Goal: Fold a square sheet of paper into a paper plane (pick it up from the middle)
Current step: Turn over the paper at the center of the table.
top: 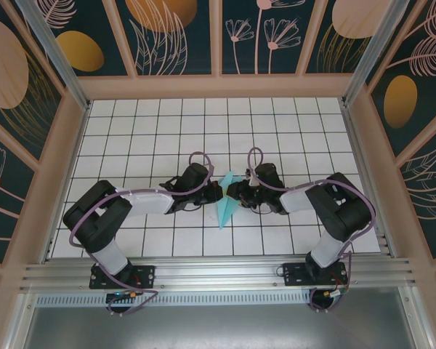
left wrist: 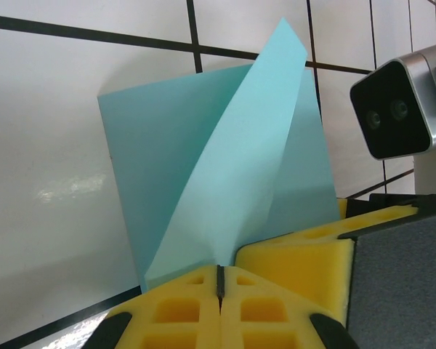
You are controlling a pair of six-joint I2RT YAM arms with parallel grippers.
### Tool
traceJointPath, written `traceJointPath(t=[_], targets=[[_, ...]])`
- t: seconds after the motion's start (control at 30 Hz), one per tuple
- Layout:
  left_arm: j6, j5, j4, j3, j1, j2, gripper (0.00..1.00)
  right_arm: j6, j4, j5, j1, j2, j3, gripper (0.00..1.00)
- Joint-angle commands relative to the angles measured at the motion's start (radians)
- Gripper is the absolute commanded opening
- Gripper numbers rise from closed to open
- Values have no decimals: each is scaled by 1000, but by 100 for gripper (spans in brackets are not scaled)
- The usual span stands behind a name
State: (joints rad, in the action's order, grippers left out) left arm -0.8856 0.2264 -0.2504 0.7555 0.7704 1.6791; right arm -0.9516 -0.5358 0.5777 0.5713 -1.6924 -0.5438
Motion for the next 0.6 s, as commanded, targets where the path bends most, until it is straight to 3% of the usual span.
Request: traceJointPath(t=[0.0, 0.4, 0.57], targets=[[-7, 13, -18, -8, -3, 21, 0, 27, -27, 16, 13, -33, -28, 38], [7, 5, -18, -38, -4, -60, 3, 47, 31, -22, 21, -44, -54, 15], [5, 2, -8, -77, -4, -89, 4, 46, 30, -18, 21, -44, -61, 11]])
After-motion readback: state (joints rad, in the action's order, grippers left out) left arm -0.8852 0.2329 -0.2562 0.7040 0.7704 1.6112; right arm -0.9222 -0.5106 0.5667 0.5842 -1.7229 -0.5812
